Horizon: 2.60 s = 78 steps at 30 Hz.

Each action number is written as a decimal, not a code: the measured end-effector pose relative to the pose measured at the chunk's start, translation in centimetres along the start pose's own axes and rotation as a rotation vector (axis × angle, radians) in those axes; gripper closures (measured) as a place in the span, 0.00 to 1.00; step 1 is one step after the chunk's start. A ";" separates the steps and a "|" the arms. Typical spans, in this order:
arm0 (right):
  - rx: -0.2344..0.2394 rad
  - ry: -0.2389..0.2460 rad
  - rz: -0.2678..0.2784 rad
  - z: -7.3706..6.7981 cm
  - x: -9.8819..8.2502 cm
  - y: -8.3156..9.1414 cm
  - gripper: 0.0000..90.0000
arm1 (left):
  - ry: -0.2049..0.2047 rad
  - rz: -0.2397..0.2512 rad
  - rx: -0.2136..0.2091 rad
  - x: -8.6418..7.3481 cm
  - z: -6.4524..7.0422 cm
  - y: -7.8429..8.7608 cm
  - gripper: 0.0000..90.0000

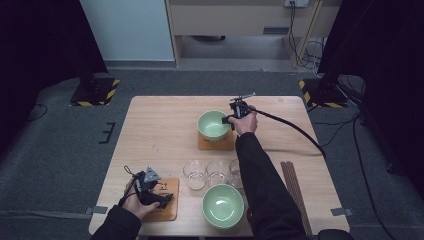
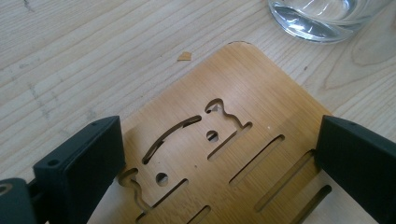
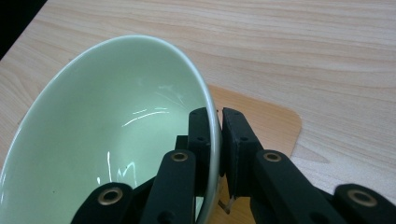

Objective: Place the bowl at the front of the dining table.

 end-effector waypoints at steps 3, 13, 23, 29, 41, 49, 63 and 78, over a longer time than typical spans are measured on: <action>-0.007 -0.004 -0.005 0.1 -0.1 -0.2 0.92 | 0.000 0.000 0.000 0.0 0.0 0.0 0.01; -0.053 -0.011 -0.022 0.6 -0.4 -0.7 0.92 | -0.001 -0.001 0.000 0.0 0.0 0.0 0.01; -0.053 -0.021 -0.007 0.6 -0.3 -1.2 0.92 | -0.003 0.000 0.000 0.0 0.0 0.0 0.01; -0.054 -0.026 -0.009 0.9 -0.4 -1.3 0.91 | -0.003 0.000 -0.002 0.0 0.0 0.0 0.01; -0.060 -0.029 -0.011 1.4 -0.9 -1.5 0.91 | -0.005 0.000 -0.002 0.0 0.0 0.0 0.01; -0.064 -0.025 -0.011 1.5 -1.0 -1.5 0.91 | -0.008 -0.001 -0.002 0.0 -0.1 0.0 0.01; -0.078 -0.009 -0.029 1.7 -1.2 -1.6 0.92 | -0.006 -0.001 -0.002 0.0 0.0 0.0 0.01; -0.077 -0.013 -0.023 2.3 -1.8 -1.7 0.93 | -0.007 -0.002 -0.002 0.0 0.0 0.0 0.01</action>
Point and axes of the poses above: each handheld gripper's, and its own axes: y roughly backward along the jaws, x roughly out of its top, z roughly to its right, the point moved 5 cm from there along -y, roughly forward along the jaws, and after that the axes turned 8 degrees about x, right-handed, at the moved point
